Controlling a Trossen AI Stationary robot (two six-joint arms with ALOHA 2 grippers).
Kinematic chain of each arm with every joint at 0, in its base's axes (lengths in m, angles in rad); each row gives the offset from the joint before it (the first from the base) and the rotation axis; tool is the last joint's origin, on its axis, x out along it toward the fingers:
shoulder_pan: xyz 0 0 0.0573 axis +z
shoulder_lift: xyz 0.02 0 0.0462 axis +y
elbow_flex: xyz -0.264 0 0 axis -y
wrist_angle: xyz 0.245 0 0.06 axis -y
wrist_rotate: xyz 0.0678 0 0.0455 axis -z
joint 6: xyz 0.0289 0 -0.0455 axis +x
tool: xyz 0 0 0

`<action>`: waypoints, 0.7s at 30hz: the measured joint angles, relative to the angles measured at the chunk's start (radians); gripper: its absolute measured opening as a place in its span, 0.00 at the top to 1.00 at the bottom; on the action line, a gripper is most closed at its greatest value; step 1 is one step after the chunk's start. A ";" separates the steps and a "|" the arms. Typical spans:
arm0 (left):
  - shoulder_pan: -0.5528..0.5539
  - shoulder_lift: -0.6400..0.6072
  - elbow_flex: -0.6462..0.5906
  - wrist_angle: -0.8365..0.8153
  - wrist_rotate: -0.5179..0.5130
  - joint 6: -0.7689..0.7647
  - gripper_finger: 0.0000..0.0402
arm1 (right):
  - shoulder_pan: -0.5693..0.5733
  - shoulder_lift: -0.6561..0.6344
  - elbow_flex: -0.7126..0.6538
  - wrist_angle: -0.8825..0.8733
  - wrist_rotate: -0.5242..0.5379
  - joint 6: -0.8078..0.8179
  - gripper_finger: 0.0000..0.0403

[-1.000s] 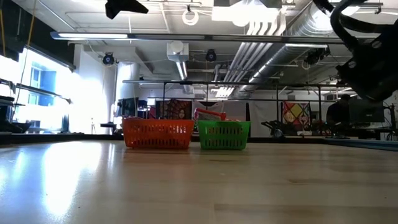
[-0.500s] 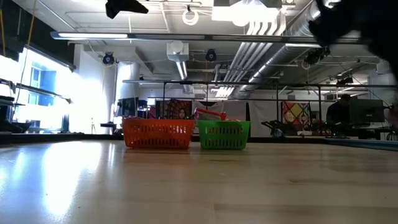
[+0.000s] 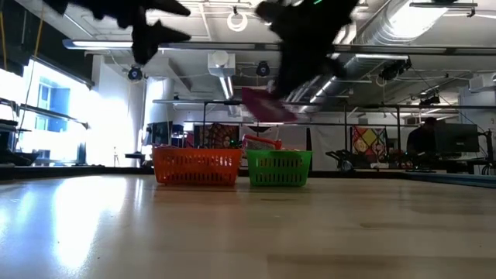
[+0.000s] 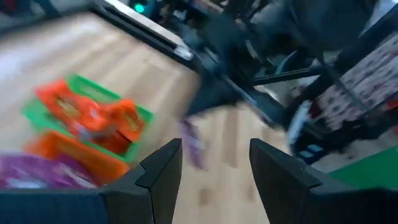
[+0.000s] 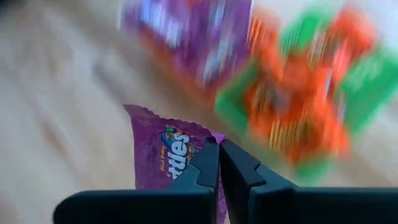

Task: Sort candy by brand, put in halloween buckets
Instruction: Put the violet candy into the orange bin

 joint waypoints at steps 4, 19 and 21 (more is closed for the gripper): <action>-0.040 -0.003 -0.126 0.188 -0.007 -0.126 0.55 | -0.113 0.019 0.000 0.217 0.021 -0.096 1.00; -0.045 -0.126 -0.140 0.243 -0.122 -0.121 0.55 | -0.232 0.152 0.000 0.535 -0.106 -0.180 1.00; -0.044 -0.133 -0.140 0.242 -0.122 -0.120 0.55 | -0.234 0.154 0.000 0.536 -0.105 -0.178 0.97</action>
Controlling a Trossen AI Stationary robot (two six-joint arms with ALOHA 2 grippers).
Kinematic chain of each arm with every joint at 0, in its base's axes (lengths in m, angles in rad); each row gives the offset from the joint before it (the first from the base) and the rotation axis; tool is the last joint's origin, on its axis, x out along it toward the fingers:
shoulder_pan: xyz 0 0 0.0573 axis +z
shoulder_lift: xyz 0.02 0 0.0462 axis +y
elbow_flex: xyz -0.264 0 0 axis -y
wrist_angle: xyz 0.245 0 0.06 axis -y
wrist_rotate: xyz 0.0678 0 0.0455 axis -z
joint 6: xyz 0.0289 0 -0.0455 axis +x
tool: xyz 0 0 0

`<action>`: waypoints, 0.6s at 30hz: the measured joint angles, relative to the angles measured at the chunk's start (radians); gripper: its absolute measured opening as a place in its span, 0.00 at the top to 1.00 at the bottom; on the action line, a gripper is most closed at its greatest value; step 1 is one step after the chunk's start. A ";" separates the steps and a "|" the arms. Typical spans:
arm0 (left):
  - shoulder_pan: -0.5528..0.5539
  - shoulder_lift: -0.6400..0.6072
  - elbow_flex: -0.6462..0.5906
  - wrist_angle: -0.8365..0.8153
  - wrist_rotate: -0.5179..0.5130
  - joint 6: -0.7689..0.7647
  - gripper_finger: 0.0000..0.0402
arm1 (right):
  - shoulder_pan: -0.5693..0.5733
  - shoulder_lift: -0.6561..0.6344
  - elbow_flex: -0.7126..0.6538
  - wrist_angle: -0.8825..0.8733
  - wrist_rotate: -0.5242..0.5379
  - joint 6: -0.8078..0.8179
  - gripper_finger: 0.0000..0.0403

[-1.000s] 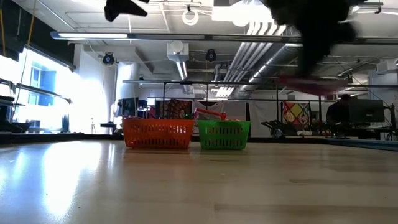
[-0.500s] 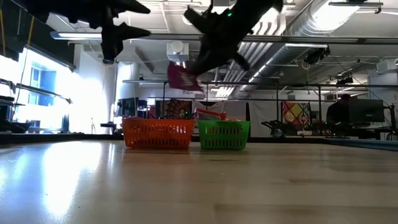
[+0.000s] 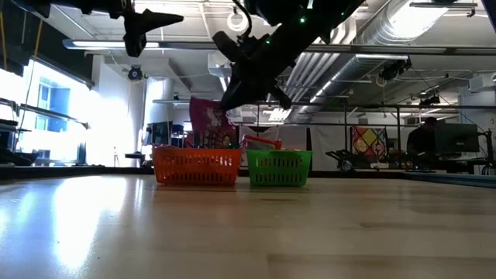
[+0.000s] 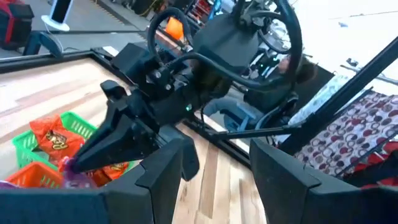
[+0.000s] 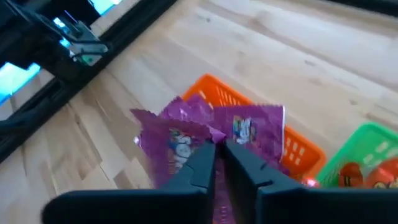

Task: Sort candy by brand, put in halloween buckets
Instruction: Put the violet candy into the orange bin, then return to Home Position

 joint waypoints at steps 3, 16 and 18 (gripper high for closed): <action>0.002 -0.003 0.000 -0.003 0.000 0.000 0.55 | -0.001 0.000 0.000 0.023 0.001 -0.021 0.86; 0.018 -0.155 0.000 -0.048 0.018 0.090 0.55 | -0.020 -0.128 0.000 -0.045 -0.062 -0.071 0.39; 0.031 -0.218 0.000 -0.101 -0.012 0.130 0.55 | -0.020 -0.198 0.000 -0.093 -0.048 -0.113 0.39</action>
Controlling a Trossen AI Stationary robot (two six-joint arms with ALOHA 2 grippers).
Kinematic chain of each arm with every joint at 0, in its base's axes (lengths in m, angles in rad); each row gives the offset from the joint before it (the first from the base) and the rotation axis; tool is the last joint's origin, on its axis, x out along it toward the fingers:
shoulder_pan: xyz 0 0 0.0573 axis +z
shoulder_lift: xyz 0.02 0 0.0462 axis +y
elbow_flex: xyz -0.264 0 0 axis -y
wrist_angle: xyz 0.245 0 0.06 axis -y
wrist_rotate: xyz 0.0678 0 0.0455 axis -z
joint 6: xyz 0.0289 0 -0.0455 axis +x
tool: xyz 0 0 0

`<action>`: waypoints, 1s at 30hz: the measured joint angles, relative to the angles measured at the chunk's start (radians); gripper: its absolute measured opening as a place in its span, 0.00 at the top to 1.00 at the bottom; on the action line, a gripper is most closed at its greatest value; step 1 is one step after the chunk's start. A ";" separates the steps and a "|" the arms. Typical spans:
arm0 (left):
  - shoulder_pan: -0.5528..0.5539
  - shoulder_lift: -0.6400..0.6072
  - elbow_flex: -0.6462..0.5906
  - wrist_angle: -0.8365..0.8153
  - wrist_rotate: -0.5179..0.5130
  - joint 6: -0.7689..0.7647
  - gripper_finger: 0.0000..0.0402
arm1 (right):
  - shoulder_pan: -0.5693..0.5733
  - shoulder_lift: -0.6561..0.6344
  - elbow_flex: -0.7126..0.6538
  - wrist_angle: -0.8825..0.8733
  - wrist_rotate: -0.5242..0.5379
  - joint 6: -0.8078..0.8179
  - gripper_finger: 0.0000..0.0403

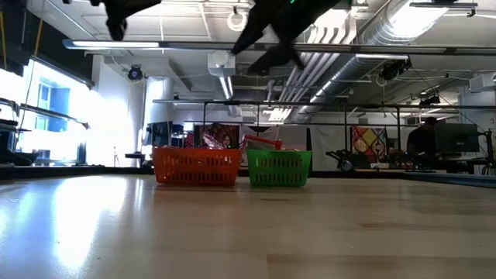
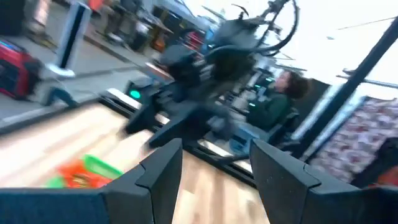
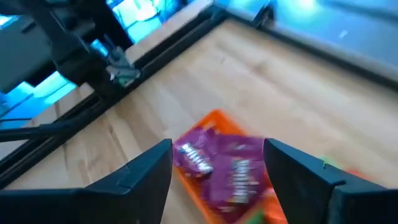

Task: Sort candy by brand, put in halloween buckets
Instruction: Return to Home Position

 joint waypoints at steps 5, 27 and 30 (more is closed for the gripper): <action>0.028 -0.087 -0.037 -0.032 -0.033 0.090 0.57 | 0.000 -0.195 0.001 -0.179 0.082 -0.026 0.39; 0.152 -0.198 -0.520 0.510 0.142 0.013 1.00 | 0.386 -0.449 -0.002 -0.868 0.230 0.414 0.99; 0.168 -0.204 -0.520 0.515 0.175 -0.023 1.00 | 0.515 -0.470 -0.035 -0.893 0.313 0.557 1.00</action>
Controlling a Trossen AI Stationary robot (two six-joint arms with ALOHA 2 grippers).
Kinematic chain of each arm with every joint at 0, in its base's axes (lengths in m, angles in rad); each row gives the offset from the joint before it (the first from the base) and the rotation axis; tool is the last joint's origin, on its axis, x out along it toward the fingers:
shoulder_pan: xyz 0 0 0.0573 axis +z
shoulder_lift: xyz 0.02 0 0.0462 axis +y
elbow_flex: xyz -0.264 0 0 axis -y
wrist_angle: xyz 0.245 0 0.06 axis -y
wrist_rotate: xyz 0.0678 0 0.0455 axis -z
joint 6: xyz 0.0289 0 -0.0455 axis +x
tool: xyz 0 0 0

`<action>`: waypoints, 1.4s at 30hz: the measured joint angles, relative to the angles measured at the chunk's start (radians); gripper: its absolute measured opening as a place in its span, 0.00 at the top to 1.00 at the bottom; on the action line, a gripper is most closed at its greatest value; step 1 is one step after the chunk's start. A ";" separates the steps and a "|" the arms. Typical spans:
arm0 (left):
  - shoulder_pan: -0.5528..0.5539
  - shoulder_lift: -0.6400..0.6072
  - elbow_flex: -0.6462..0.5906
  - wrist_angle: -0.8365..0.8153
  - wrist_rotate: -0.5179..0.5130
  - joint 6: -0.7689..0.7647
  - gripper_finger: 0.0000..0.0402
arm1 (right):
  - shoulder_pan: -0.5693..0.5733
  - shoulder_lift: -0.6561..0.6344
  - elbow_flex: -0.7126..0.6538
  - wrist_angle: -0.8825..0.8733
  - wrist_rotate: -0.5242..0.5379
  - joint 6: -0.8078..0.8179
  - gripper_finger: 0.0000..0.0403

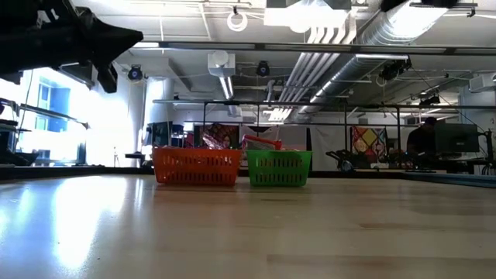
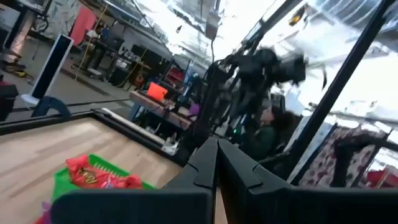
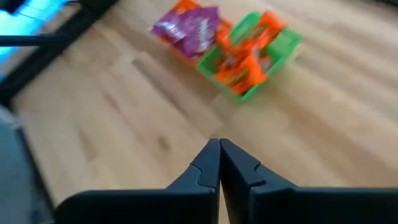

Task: Sort candy by brand, put in halloween buckets
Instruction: Return to Home Position

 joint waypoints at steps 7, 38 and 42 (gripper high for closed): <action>0.007 -0.003 0.000 0.007 0.004 -0.044 1.00 | 0.124 -0.195 -0.441 0.564 0.007 0.055 1.00; 0.007 -0.003 0.001 -0.004 0.005 -0.036 1.00 | -0.489 -0.902 -1.282 1.261 -0.570 -0.586 1.00; 0.007 -0.003 0.001 -0.004 0.005 -0.036 1.00 | -0.489 -0.899 -1.282 1.161 -0.568 -0.574 1.00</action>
